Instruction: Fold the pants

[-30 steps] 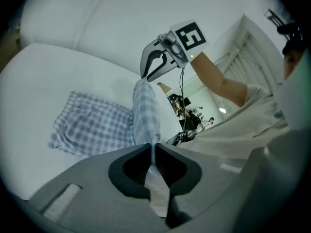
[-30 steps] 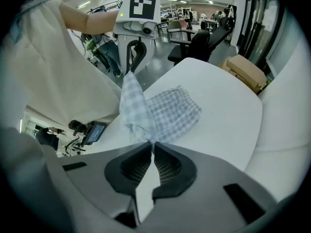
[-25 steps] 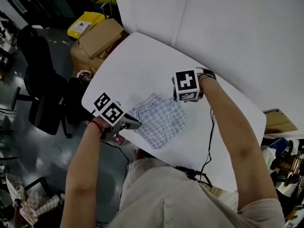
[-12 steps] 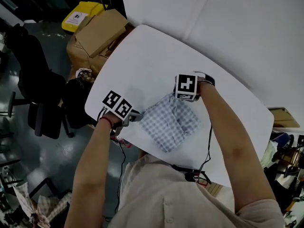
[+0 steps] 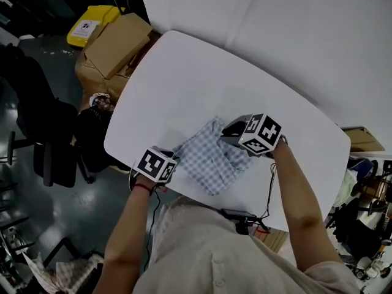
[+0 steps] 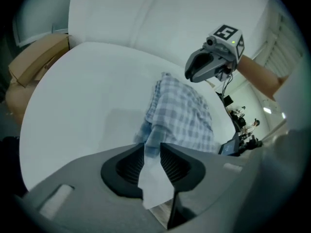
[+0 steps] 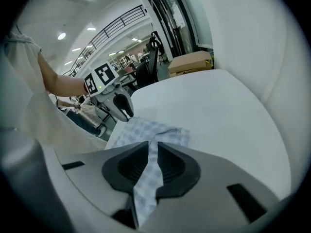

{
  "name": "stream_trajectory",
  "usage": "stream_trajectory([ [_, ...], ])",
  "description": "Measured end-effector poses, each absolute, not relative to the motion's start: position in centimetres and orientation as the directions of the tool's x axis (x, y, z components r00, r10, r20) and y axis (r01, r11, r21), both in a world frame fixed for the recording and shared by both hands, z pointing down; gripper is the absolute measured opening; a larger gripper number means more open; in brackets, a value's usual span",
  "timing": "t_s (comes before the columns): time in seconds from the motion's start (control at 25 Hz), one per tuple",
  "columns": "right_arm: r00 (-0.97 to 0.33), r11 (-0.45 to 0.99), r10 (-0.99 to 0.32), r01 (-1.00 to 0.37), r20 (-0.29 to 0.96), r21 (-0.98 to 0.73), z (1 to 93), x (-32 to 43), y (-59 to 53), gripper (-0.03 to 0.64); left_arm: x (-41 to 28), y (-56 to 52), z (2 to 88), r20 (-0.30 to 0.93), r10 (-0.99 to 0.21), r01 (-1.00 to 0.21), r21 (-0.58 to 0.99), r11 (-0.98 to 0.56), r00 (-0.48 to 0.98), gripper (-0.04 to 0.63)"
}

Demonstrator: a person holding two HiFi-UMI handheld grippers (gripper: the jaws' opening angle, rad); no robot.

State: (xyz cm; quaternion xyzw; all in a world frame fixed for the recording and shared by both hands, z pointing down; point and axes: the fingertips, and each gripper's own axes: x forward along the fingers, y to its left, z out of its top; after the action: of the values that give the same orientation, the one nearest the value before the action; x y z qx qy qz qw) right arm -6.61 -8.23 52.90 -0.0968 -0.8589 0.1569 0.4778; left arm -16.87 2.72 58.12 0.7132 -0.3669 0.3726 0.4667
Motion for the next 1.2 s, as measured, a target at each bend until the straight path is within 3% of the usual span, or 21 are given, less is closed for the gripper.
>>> stream_trajectory([
  [0.28,-0.557,0.854,0.360,-0.127,0.748,-0.505,55.8,-7.9,-7.2,0.069,-17.0,2.0,60.9,0.916,-0.145,-0.896,0.318,-0.311,0.375,0.100],
  [0.4,-0.523,0.854,0.386,-0.109,0.760,-0.508,56.2,-8.8,-6.2,0.065,-16.9,1.9,61.4,0.911,-0.126,-0.890,0.341,-0.303,0.392,0.098],
  [0.48,-0.501,0.866,0.386,-0.093,0.775,-0.491,56.3,-9.0,-6.0,0.023,-16.9,2.0,61.4,0.908,-0.109,-0.885,0.358,-0.297,0.404,0.082],
  [0.76,-0.475,0.870,0.373,-0.119,0.797,-0.478,53.7,-7.6,-8.7,0.017,-17.4,2.6,61.2,0.900,-0.068,-0.877,0.400,-0.267,0.431,0.023],
  [0.96,-0.535,0.866,0.377,-0.085,0.756,-0.492,51.8,-8.8,-8.5,0.017,-17.9,2.7,61.3,0.902,-0.057,-0.881,0.403,-0.250,0.429,0.021],
  [1.2,-0.595,0.873,0.232,-0.221,0.769,-0.435,52.5,-7.5,-11.8,0.020,-17.8,2.8,61.2,0.895,-0.046,-0.876,0.423,-0.234,0.444,0.021],
])
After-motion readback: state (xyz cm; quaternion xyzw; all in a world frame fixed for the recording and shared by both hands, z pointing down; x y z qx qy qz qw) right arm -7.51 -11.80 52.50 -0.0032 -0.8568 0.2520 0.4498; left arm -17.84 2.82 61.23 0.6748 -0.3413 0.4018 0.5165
